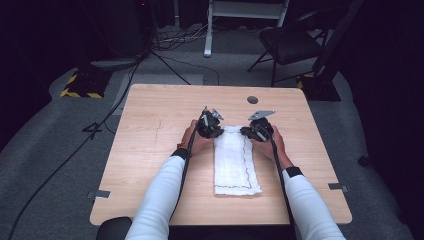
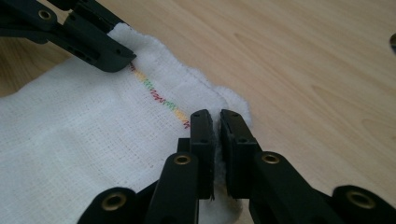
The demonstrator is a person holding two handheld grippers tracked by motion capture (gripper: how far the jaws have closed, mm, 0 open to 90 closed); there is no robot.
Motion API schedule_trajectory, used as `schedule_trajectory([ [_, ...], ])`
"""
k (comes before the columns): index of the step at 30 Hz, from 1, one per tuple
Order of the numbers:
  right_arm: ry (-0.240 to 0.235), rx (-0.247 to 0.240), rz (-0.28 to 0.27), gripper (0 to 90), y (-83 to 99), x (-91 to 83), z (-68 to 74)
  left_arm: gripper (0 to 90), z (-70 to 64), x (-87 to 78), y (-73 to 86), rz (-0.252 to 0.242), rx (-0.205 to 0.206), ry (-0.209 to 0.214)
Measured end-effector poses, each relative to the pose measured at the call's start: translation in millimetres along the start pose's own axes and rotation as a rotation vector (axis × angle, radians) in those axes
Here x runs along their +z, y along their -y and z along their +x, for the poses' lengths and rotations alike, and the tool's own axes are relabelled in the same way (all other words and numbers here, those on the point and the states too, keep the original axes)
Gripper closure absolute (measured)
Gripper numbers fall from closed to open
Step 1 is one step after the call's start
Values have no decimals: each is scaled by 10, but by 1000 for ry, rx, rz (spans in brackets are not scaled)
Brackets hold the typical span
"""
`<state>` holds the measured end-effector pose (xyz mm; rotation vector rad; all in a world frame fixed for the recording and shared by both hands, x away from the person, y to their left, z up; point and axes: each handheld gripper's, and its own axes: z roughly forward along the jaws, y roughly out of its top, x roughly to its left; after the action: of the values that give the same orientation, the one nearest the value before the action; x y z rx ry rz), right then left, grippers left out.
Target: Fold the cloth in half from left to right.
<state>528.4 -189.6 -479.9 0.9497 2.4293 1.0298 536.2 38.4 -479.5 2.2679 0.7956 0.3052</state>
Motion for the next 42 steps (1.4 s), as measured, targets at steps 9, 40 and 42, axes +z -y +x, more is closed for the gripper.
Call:
schedule_trajectory([
  [9,49,-16,-85,847,-168,-207,-32,825,-5,-215,-190,-81,25,-44],
  [40,-76,-144,-198,850,-50,-808,197,820,-355,-757,-32,-180,201,77],
  [42,-98,-154,-197,850,3,-839,230,819,-410,-774,28,-174,216,99],
])
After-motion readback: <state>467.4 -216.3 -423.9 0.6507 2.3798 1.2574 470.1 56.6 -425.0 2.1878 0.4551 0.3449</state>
